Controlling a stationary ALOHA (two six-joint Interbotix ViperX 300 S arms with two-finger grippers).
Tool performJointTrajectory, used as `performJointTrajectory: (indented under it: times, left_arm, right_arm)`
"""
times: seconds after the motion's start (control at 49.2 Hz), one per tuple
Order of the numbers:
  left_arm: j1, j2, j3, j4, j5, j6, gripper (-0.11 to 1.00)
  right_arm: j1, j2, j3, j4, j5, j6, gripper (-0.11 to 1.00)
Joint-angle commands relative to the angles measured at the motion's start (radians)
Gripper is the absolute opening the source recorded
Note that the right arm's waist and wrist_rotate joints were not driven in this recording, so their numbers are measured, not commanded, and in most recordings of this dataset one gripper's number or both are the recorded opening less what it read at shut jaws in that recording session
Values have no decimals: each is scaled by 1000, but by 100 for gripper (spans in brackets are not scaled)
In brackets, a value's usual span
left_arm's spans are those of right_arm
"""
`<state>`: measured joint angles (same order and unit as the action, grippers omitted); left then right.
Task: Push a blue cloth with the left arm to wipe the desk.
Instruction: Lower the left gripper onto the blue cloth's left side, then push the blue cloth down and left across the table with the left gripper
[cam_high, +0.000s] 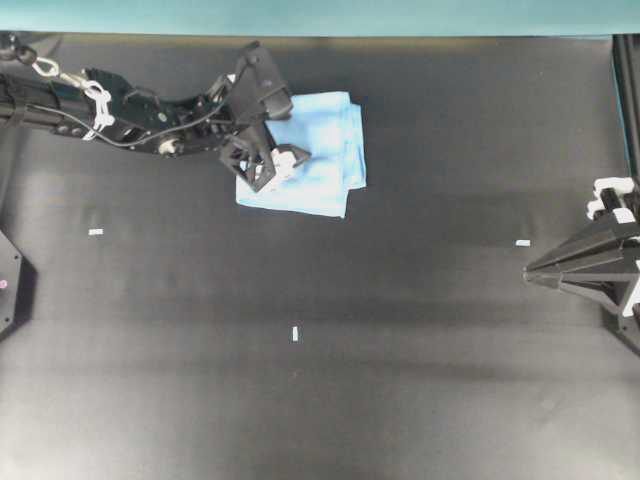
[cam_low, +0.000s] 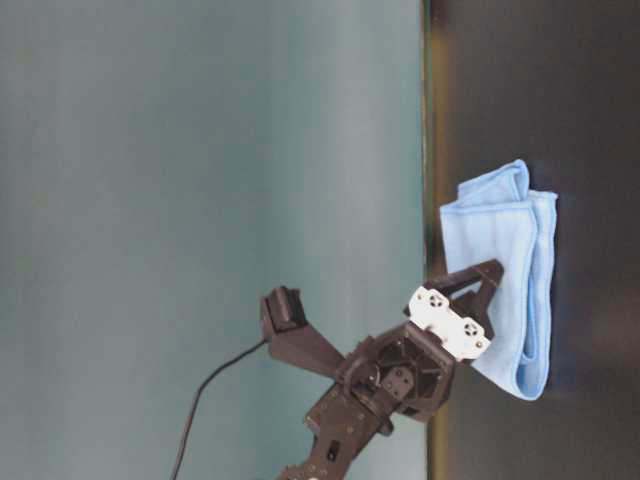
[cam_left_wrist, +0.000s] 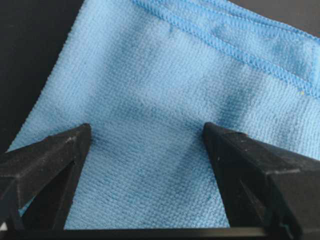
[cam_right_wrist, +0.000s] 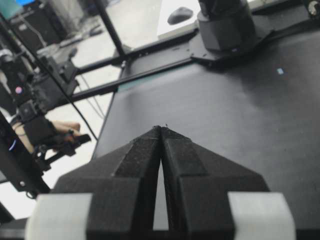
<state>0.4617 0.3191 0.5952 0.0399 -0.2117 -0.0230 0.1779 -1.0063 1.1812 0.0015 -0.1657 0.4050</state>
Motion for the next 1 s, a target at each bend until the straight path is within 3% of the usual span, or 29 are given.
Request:
performJointTrajectory:
  times: [0.0,0.325,0.976]
  left_arm:
    - [-2,-11,17,3,-8,2,88]
    - [-61,-60,109,3,-11,2,88]
    - [-288,-238,364,3,-71,-12,88]
  right_arm:
    - [0,3,-20,0,-5,0,0]
    - [0,-25,-20,2,20,0,0]
    - [0,-43,-14,0,37,-2,0]
